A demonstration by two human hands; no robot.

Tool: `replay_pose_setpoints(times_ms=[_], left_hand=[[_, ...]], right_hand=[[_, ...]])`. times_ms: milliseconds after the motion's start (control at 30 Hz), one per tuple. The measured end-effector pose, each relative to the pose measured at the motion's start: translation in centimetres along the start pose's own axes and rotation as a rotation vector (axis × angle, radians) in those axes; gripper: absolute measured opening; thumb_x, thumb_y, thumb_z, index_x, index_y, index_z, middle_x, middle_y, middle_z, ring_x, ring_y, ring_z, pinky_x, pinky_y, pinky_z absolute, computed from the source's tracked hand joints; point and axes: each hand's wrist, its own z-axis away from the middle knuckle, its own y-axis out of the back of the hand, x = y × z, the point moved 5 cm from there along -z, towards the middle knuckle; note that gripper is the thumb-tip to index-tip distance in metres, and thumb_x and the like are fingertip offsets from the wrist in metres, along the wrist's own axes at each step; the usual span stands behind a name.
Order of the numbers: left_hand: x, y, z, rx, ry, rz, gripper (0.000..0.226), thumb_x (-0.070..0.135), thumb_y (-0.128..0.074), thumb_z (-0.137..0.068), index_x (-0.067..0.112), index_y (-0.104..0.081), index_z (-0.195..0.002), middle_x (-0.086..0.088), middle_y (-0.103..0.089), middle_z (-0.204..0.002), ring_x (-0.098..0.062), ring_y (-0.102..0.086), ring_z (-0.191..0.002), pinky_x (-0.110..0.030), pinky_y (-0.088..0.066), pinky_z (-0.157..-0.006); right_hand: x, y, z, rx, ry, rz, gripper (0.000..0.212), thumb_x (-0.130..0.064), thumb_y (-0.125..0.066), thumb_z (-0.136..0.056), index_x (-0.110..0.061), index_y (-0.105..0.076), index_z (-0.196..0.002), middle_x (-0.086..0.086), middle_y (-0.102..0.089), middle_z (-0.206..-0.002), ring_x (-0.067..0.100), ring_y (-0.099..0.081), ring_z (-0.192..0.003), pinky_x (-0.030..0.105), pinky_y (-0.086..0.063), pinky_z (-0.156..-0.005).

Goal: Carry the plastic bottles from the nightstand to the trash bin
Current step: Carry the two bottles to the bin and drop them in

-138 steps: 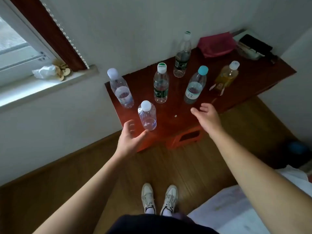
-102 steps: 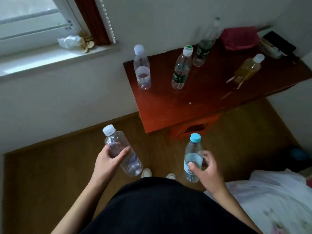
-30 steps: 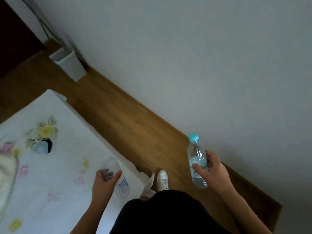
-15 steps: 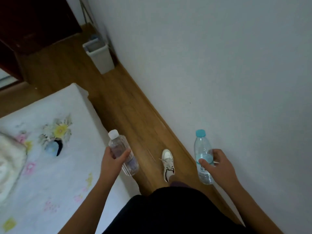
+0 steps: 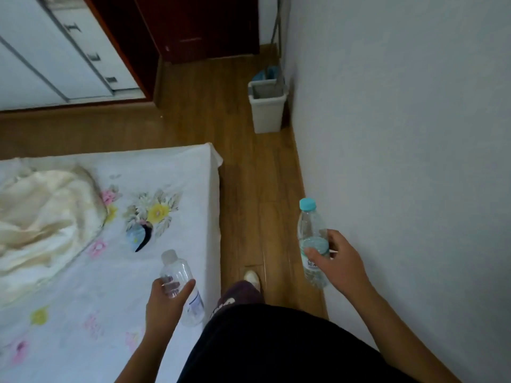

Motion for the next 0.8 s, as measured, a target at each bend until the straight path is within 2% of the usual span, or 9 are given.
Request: replay_pose_setpoints(times_ms=[100,200,333,433,500,533,600,700,800], left_hand=[[1.3,0.1,-4.1,0.051,0.069,0.052,0.066,0.050,-0.081,-0.074,0.009,-0.055,-0.120,-0.013,-0.072,-0.115,-0.034,-0.069,-0.102,-0.049,-0.051,-0.094],[4.6,-0.2,-9.3,0.063,0.094,0.092,0.064,0.042,-0.081,-0.080,0.006,-0.054,-0.125,-0.015,-0.072,-0.118,-0.036,-0.069,-0.104,-0.048,-0.051,-0.094],[12.7,0.1,-17.0,0.007,0.051,0.116,0.069,0.046,-0.083,-0.074,0.008,-0.054,-0.123,-0.010,-0.071,-0.112,-0.029,-0.068,-0.099,-0.045,-0.051,-0.091],[20.3,0.1,-22.9,-0.037,-0.037,0.094,0.067,0.044,-0.086,-0.071,0.010,-0.055,-0.118,-0.007,-0.069,-0.108,-0.028,-0.069,-0.100,-0.043,-0.052,-0.089],[25.0,0.1,-26.1,-0.038,-0.098,0.064,0.059,0.041,-0.085,-0.075,0.011,-0.056,-0.118,-0.005,-0.069,-0.108,-0.027,-0.069,-0.099,-0.044,-0.054,-0.089],[27.3,0.2,-27.5,-0.033,-0.123,0.061,0.058,0.042,-0.084,-0.077,0.012,-0.057,-0.119,-0.003,-0.069,-0.108,-0.026,-0.069,-0.098,-0.043,-0.054,-0.089],[31.4,-0.2,-30.6,-0.033,-0.148,0.057,0.057,0.043,-0.082,-0.078,0.013,-0.058,-0.119,-0.001,-0.069,-0.108,-0.024,-0.068,-0.097,-0.042,-0.054,-0.089],[36.5,-1.3,-35.0,-0.040,-0.154,0.053,0.054,0.043,-0.081,-0.078,0.017,-0.056,-0.118,0.002,-0.067,-0.107,-0.022,-0.066,-0.097,-0.041,-0.052,-0.091],[40.1,-2.1,-38.9,-0.024,-0.111,0.064,0.055,0.045,-0.081,-0.078,0.018,-0.054,-0.117,0.001,-0.067,-0.110,-0.023,-0.066,-0.099,-0.042,-0.052,-0.092]], right_hand=[[-5.1,-1.2,-6.7,-0.064,0.057,0.035,0.086,-0.072,-0.066,-0.062,-0.023,-0.054,-0.131,-0.008,-0.066,-0.116,0.015,-0.067,-0.102,0.032,-0.059,-0.087],[-8.5,-2.4,-12.9,-0.103,0.068,0.082,0.071,-0.062,-0.071,-0.072,-0.024,-0.053,-0.129,-0.010,-0.065,-0.112,0.013,-0.066,-0.100,0.034,-0.059,-0.087],[-12.5,-2.1,-19.3,-0.076,0.008,0.083,0.077,-0.071,-0.070,-0.065,-0.025,-0.056,-0.125,-0.008,-0.069,-0.111,0.012,-0.068,-0.096,0.036,-0.060,-0.086],[-15.0,-0.9,-23.9,-0.017,-0.011,0.045,0.095,-0.089,-0.065,-0.050,-0.027,-0.058,-0.121,-0.010,-0.070,-0.104,0.009,-0.068,-0.092,0.031,-0.058,-0.081],[-16.4,0.0,-26.6,0.008,-0.048,0.044,0.083,-0.077,-0.073,-0.057,-0.026,-0.058,-0.121,-0.012,-0.069,-0.101,0.007,-0.067,-0.091,0.032,-0.057,-0.081],[-17.1,0.5,-28.0,0.018,-0.054,0.039,0.083,-0.078,-0.073,-0.056,-0.028,-0.058,-0.120,-0.013,-0.068,-0.101,0.006,-0.066,-0.090,0.032,-0.057,-0.081],[-18.5,1.6,-31.4,0.049,-0.070,0.024,0.097,-0.095,-0.059,-0.040,-0.034,-0.055,-0.115,-0.016,-0.067,-0.099,0.003,-0.065,-0.089,0.028,-0.054,-0.077],[-21.0,2.3,-37.4,0.052,-0.089,0.015,0.085,-0.089,-0.064,-0.045,-0.036,-0.055,-0.111,-0.020,-0.065,-0.098,0.000,-0.064,-0.088,0.030,-0.056,-0.078],[-24.5,2.2,-44.8,0.027,-0.058,0.007,0.080,-0.088,-0.065,-0.046,-0.037,-0.056,-0.107,-0.020,-0.067,-0.095,0.001,-0.066,-0.087,0.022,-0.053,-0.071]])
